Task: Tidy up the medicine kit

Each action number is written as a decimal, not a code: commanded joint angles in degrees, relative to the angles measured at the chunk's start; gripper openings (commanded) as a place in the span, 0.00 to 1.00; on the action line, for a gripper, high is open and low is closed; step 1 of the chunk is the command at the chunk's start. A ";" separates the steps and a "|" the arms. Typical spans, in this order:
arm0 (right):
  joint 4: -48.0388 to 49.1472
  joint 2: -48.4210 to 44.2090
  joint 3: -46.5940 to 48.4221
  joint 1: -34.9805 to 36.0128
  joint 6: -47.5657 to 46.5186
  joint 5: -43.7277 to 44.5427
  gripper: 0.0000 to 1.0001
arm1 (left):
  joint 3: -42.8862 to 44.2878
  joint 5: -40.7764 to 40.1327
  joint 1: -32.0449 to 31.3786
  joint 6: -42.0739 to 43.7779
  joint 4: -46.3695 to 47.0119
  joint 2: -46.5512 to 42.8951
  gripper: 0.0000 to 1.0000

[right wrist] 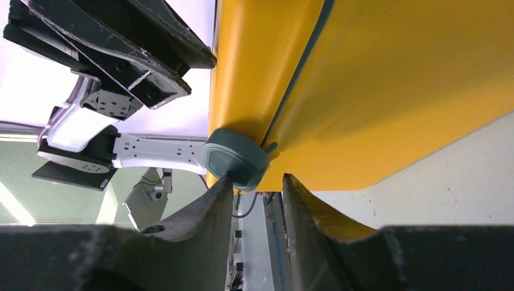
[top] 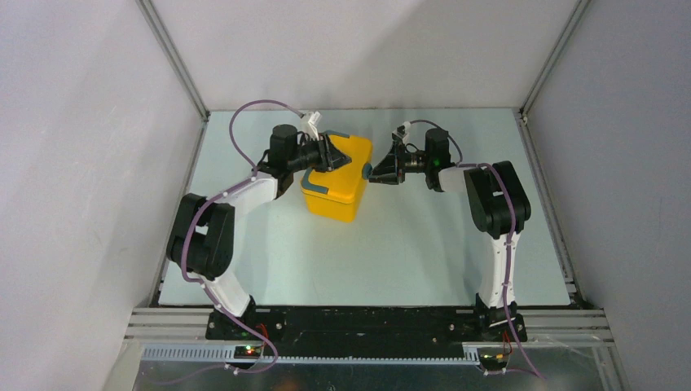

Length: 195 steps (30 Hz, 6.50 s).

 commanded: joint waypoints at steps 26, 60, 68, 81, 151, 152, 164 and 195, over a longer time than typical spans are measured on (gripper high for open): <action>-4.89 3.85 3.77 1.11 -2.51 2.61 0.30 | -2.26 -3.48 -1.08 3.08 -11.77 3.81 0.35; -4.79 -4.36 2.14 2.05 -1.13 2.41 0.65 | -2.17 -3.31 -1.43 3.06 -11.90 4.28 0.35; -7.61 -4.80 2.19 1.07 -2.10 3.22 0.57 | -2.09 -3.39 -1.53 3.05 -11.99 4.52 0.35; -5.72 -4.25 2.31 1.56 0.79 2.98 0.62 | -1.82 -3.31 -1.66 3.23 -12.25 4.97 0.35; -9.45 -5.39 1.06 -0.38 -5.31 -0.49 0.84 | -1.49 -2.44 -1.89 3.08 -12.52 6.58 0.35; -11.44 -5.97 0.92 -0.44 -7.01 -0.39 0.88 | -1.44 -2.43 -1.88 3.07 -12.52 6.57 0.35; -23.49 -11.53 0.07 -0.84 -15.14 4.03 0.44 | -1.47 -2.52 -1.87 3.04 -12.52 6.17 0.35; -26.86 -10.11 -3.42 -3.45 -20.33 13.78 0.33 | -0.98 -1.76 -1.90 2.82 -12.52 7.03 0.34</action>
